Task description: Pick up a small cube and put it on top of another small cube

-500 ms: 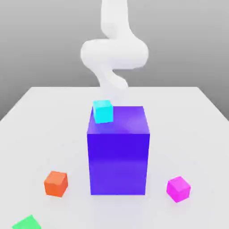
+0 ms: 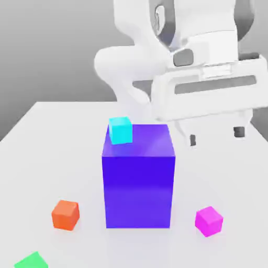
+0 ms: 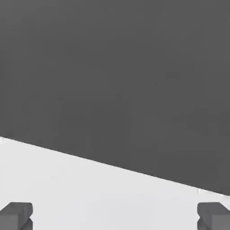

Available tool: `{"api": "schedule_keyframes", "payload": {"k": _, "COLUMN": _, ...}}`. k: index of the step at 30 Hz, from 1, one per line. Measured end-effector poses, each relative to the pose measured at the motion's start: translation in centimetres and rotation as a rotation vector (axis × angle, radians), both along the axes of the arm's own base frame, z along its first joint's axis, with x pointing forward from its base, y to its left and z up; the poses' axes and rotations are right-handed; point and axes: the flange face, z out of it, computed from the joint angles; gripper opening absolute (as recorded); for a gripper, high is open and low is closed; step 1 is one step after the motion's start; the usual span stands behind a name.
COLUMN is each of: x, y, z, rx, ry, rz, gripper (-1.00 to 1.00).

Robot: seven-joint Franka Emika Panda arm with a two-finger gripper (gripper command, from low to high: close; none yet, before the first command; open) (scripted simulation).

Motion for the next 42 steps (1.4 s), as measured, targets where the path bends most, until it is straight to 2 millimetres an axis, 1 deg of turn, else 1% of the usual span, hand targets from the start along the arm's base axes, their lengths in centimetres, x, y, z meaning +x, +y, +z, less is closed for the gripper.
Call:
{"api": "schedule_keyframes", "payload": {"k": 2, "x": -1.1, "y": 1.5, "z": -4.1, "rx": -0.024, "ry": 0.056, "rz": 0.038, "gripper": 0.00}}
{"api": "schedule_keyframes", "payload": {"k": 4, "x": -2.7, "y": 3.1, "z": -8.1, "rx": -0.053, "ry": 0.110, "rz": 0.082, "gripper": 0.00}}
{"api": "schedule_keyframes", "payload": {"k": 5, "x": -3.6, "y": 3.7, "z": -10.0, "rx": -0.068, "ry": 0.137, "rz": 0.102, "gripper": 0.00}}
{"api": "schedule_keyframes", "payload": {"k": 7, "x": -5.3, "y": 4.1, "z": -13.7, "rx": -0.101, "ry": 0.189, "rz": 0.128, "gripper": 0.00}}
{"api": "schedule_keyframes", "payload": {"k": 9, "x": -6.3, "y": 4.3, "z": -16.7, "rx": -0.121, "ry": 0.217, "rz": 0.142, "gripper": 0.00}}
{"api": "schedule_keyframes", "payload": {"k": 13, "x": -6.6, "y": 4.3, "z": -21.3, "rx": -0.126, "ry": 0.226, "rz": 0.146, "gripper": 0.00}}
{"api": "schedule_keyframes", "payload": {"k": 14, "x": -6.7, "y": 4.3, "z": -22.4, "rx": -0.126, "ry": 0.227, "rz": 0.146, "gripper": -1.00}}
{"api": "schedule_keyframes", "payload": {"k": 19, "x": -6.7, "y": 4.3, "z": -22.4, "rx": -0.126, "ry": 0.227, "rz": 0.146, "gripper": -1.00}}
{"api": "schedule_keyframes", "payload": {"k": 20, "x": -6.7, "y": 4.3, "z": -22.9, "rx": -0.126, "ry": 0.227, "rz": 0.146, "gripper": -1.00}}
{"api": "schedule_keyframes", "payload": {"k": 21, "x": -6.7, "y": 4.3, "z": -22.6, "rx": -0.126, "ry": 0.227, "rz": 0.147, "gripper": -1.00}}
{"api": "schedule_keyframes", "payload": {"k": 23, "x": -6.6, "y": 4.4, "z": -21.0, "rx": -0.127, "ry": 0.227, "rz": 0.147, "gripper": -1.00}}
{"api": "schedule_keyframes", "payload": {"k": 26, "x": -6.6, "y": 4.3, "z": -17.9, "rx": -0.127, "ry": 0.227, "rz": 0.146, "gripper": -1.00}}
{"api": "schedule_keyframes", "payload": {"k": 27, "x": -6.4, "y": 4.0, "z": -17.0, "rx": -0.126, "ry": 0.228, "rz": 0.136, "gripper": -1.00}}
{"api": "schedule_keyframes", "payload": {"k": 28, "x": -5.1, "y": 2.8, "z": -16.5, "rx": -0.121, "ry": 0.231, "rz": 0.097, "gripper": -1.00}}
{"api": "schedule_keyframes", "payload": {"k": 30, "x": -2.0, "y": -0.7, "z": -15.9, "rx": -0.109, "ry": 0.240, "rz": -0.001, "gripper": -1.00}}
{"api": "schedule_keyframes", "payload": {"k": 33, "x": 2.3, "y": -7.2, "z": -15.1, "rx": -0.090, "ry": 0.251, "rz": -0.160, "gripper": -1.00}}
{"api": "schedule_keyframes", "payload": {"k": 35, "x": 4.6, "y": -12.0, "z": -14.5, "rx": -0.076, "ry": 0.257, "rz": -0.265, "gripper": -1.00}}
{"api": "schedule_keyframes", "payload": {"k": 38, "x": 6.8, "y": -19.4, "z": -13.5, "rx": -0.057, "ry": 0.262, "rz": -0.410, "gripper": -1.00}}
{"api": "schedule_keyframes", "payload": {"k": 40, "x": 7.6, "y": -24.4, "z": -12.9, "rx": -0.044, "ry": 0.264, "rz": -0.501, "gripper": -1.00}}
{"api": "schedule_keyframes", "payload": {"k": 42, "x": 7.9, "y": -29.3, "z": -12.2, "rx": -0.033, "ry": 0.264, "rz": -0.589, "gripper": -1.00}}
